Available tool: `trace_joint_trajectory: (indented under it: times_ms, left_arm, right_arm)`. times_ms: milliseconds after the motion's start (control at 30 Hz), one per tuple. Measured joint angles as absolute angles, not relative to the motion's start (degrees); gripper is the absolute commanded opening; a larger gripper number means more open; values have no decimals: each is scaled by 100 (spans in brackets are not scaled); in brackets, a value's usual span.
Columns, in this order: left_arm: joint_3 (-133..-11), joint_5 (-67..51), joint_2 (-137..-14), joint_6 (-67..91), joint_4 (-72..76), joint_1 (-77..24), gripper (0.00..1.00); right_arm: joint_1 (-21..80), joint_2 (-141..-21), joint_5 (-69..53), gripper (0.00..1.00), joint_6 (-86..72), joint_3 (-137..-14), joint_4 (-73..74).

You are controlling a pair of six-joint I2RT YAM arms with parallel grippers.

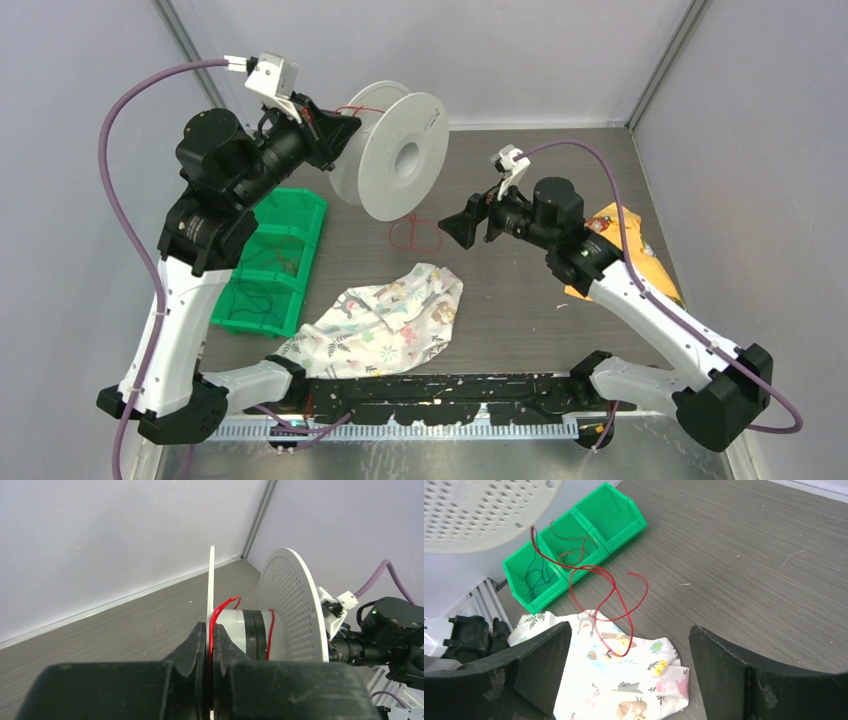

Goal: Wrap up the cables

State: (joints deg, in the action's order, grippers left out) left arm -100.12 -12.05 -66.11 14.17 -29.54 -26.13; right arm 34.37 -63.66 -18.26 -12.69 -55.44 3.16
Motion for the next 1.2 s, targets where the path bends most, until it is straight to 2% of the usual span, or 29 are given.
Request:
trace_joint_trajectory:
  times_ms: [133,200,433,700,967,1200]
  left_arm:
    - [-10012,-1199,-6622,1444,-2950,-2613,0]
    - [-10012,-1199,-6622,1455,-2943,-2613,1]
    - [-10012,-1201,-6622,1466,-2936,-2613,1]
    - [-10012,-1216,-6622,1531,-2783,-2613,0]
    - [-10012,-1260,-6622,1610,-2659,-2613,0]
    - [-10012,-1260,-6622,1610,-2650,-2613,0]
  right_arm:
    - [3330,-6075,-1592,92,-1629,-5380,121]
    - [3155,-6104,-1507,89,-1964,-5264,-36]
    - [2357,-7220,-1553,87,-3962,-4772,-1271]
    - [2307,-8440,-2338,87,-5524,-4617,-2786]
    - [2357,-9948,-3454,87,-7144,-4593,-4982]
    - [2539,-10267,-3900,87,-7795,-4584,-6084]
